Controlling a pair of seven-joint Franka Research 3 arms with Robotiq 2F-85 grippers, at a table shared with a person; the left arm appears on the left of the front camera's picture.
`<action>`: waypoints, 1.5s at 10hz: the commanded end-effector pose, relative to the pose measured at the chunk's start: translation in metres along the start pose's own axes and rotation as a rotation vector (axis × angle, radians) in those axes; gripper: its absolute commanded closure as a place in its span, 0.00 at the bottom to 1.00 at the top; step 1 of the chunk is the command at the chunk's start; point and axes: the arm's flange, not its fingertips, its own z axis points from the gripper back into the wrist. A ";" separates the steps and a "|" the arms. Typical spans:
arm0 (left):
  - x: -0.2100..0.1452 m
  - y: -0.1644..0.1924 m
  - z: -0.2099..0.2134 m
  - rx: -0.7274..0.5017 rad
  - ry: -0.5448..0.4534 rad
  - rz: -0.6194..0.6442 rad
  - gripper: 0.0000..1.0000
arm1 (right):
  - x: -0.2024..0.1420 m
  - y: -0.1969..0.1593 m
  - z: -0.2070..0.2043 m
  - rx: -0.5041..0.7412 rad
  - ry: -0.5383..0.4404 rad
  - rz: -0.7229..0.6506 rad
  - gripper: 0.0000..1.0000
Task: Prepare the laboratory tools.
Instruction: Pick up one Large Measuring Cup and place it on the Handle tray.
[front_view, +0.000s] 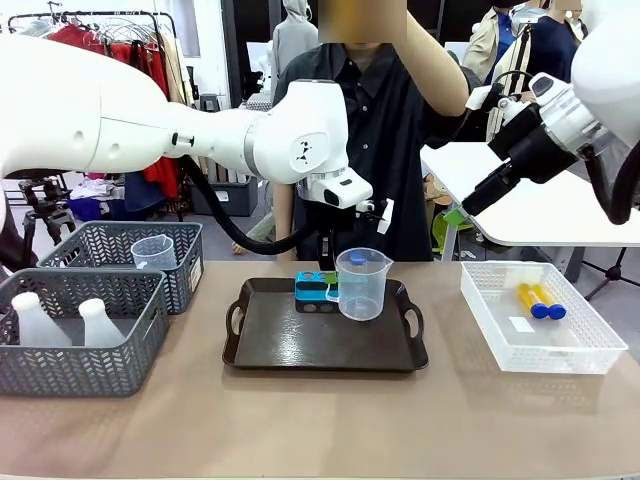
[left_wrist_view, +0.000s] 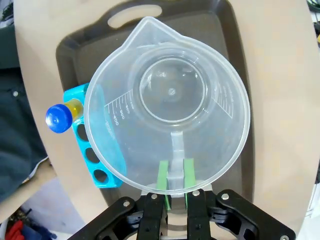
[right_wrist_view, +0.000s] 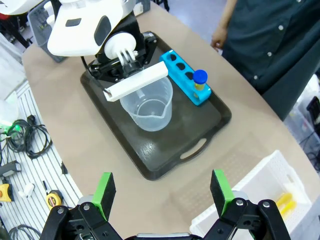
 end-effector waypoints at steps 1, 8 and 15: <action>0.001 0.004 -0.018 0.033 0.003 -0.011 1.00 | 0.001 0.000 0.001 0.016 -0.017 -0.002 0.00; 0.010 0.006 -0.063 -0.004 0.035 -0.033 1.00 | 0.001 0.000 0.001 0.016 -0.017 -0.002 0.00; 0.005 0.003 -0.057 -0.001 0.029 -0.028 0.00 | 0.001 0.000 0.001 0.016 -0.017 -0.002 0.00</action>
